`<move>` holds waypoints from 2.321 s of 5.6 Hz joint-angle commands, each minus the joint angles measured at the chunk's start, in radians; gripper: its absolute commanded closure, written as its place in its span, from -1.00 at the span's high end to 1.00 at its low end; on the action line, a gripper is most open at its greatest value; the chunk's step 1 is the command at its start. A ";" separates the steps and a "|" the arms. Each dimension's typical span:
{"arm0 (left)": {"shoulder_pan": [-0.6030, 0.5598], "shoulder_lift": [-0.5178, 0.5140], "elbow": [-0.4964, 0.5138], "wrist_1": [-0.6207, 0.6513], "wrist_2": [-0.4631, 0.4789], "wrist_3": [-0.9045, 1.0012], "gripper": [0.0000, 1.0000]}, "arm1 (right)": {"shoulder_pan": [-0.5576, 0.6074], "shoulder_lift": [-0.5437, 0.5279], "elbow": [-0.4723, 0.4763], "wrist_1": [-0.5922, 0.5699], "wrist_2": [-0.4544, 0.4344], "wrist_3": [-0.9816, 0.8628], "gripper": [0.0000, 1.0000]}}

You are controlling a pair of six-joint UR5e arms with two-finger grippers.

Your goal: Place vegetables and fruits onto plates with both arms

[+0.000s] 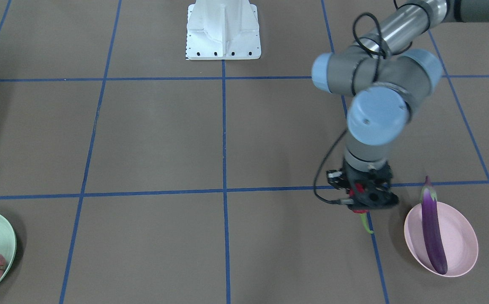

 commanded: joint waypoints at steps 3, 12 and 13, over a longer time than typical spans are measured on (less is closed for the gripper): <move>-0.159 0.006 0.450 -0.377 0.001 0.248 -0.65 | 0.000 0.002 0.005 0.000 -0.013 0.000 0.99; -0.439 0.671 -0.545 0.137 -0.315 0.684 1.00 | 0.000 -0.010 0.020 0.000 -0.010 0.000 0.99; -0.491 0.746 -0.548 0.123 -0.315 0.705 1.00 | 0.002 -0.018 0.022 0.000 -0.010 0.000 0.99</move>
